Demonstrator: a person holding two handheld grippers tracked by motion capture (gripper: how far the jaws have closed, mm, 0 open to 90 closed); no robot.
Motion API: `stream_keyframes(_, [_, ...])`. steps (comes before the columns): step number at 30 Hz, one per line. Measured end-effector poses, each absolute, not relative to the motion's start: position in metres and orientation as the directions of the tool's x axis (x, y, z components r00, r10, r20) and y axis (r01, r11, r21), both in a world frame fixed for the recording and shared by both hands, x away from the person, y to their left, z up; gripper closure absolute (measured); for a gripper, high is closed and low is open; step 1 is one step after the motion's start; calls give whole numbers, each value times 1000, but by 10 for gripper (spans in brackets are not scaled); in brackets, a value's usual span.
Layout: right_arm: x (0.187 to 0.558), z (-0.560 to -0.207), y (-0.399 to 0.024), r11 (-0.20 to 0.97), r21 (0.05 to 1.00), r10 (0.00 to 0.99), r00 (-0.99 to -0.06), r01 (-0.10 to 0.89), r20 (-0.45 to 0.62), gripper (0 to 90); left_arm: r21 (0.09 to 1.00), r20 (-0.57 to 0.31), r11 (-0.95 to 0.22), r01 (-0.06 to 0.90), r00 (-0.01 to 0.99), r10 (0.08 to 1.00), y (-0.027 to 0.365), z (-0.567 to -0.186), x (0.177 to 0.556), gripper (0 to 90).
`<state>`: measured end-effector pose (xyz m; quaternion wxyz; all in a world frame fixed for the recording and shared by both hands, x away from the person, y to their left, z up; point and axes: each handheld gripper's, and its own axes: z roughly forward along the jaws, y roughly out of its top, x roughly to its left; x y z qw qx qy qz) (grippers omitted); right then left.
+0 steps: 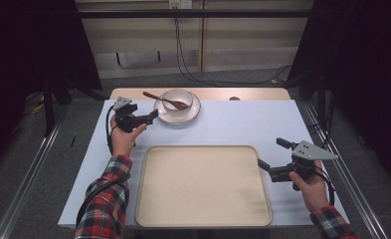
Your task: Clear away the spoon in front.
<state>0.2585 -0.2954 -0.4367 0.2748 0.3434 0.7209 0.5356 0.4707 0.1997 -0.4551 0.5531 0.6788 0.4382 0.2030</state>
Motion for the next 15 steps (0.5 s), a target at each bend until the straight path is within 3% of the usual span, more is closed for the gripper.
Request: stream_keyframes(15, [257,-437,-295,192,961,784,-620,198,-29,0,927,-216,3,375,528,821,185,-455,486,14])
